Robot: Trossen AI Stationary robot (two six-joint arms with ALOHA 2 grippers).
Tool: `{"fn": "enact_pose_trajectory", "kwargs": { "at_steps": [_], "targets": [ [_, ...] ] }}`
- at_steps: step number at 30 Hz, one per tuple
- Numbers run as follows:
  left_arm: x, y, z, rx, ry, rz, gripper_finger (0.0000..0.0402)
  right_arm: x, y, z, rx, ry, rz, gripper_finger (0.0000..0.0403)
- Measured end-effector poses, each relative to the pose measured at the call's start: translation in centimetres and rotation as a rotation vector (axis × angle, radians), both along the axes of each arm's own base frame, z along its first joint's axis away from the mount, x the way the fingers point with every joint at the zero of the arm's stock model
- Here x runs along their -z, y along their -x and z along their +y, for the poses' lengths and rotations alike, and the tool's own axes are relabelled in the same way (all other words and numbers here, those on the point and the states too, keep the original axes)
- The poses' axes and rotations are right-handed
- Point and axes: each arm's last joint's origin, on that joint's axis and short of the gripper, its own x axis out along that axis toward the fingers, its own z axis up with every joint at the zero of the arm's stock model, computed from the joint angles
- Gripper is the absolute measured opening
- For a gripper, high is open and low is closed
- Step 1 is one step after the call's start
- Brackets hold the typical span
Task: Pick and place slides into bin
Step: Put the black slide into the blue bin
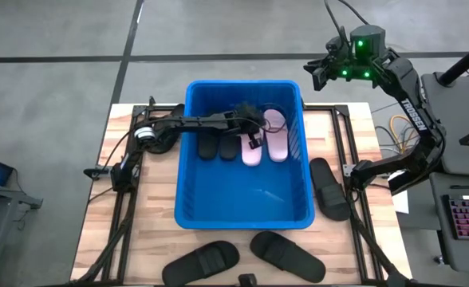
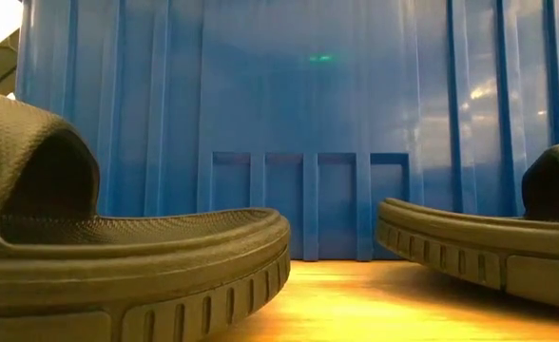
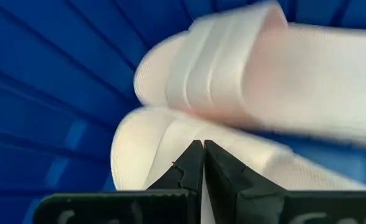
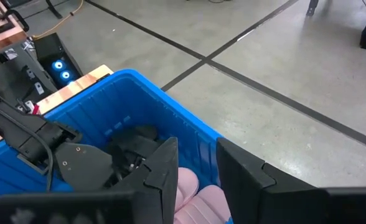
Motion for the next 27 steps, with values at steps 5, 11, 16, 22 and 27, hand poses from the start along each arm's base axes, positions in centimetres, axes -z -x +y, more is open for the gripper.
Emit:
{"fn": "enact_pose_trajectory", "kwargs": {
  "at_steps": [5,11,16,22,27],
  "targets": [
    [0.1,0.2,0.0,-0.004,-0.006,0.032,0.0,0.0,0.0,0.0,0.001,-0.002,-0.001,0.0093],
    [-0.7,0.0,-0.6,0.009,-0.01,0.02,0.0,0.0,0.0,0.0,0.003,-0.006,-0.003,0.0088],
    [-2.9,-0.7,-1.7,0.116,0.034,-0.072,0.0,0.0,0.0,0.0,0.003,-0.005,-0.004,0.0091],
    [-1.7,-0.9,-1.8,0.155,0.078,-0.039,0.0,0.0,0.0,0.0,0.003,-0.005,-0.003,0.0083],
    [-0.1,-1.1,-1.8,0.12,0.113,-0.001,0.0,0.0,0.0,0.0,0.003,-0.005,-0.004,0.0077]
  ]
}}
